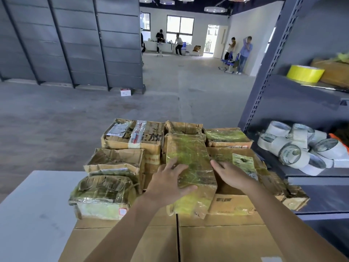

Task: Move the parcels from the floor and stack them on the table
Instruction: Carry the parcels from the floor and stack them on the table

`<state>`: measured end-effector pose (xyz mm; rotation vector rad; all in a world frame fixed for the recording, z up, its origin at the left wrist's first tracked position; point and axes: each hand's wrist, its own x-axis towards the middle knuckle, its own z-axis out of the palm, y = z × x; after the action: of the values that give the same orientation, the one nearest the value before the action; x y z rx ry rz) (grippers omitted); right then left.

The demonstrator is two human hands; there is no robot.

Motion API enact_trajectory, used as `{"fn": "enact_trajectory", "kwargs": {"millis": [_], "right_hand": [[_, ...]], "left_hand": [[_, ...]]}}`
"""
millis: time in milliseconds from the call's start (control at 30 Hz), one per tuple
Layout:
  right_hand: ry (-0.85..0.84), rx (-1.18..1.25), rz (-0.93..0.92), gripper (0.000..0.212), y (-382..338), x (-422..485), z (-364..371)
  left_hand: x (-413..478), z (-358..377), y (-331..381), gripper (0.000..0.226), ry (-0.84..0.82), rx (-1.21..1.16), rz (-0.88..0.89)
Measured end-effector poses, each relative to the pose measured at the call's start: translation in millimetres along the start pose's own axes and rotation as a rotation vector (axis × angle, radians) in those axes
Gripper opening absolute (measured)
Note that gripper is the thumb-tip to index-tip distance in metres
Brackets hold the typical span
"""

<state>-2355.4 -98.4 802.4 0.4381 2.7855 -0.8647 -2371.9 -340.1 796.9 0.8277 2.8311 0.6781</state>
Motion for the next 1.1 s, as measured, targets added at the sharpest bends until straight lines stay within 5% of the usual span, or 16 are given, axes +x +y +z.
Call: {"fn": "enact_trajectory", "kwargs": {"millis": [167,367,800,1100], "right_hand": [[0.124,-0.063,0.041,0.064,-23,-8,-4],[0.448,-0.353,-0.147,0.038,-65,-30,12],[0.495,-0.444,-0.245,0.033,-129,-85,77],[0.39,-0.072,-0.521,0.024,-147,-156,147]], "left_hand": [[-16,13,4,0.08,0.211,0.036,-0.051],[-46,25,-9,0.064,0.351,-0.126,0.059],[-100,24,-51,0.038,0.273,-0.115,0.091],[-211,17,-64,0.027,0.403,-0.162,-0.116]]}}
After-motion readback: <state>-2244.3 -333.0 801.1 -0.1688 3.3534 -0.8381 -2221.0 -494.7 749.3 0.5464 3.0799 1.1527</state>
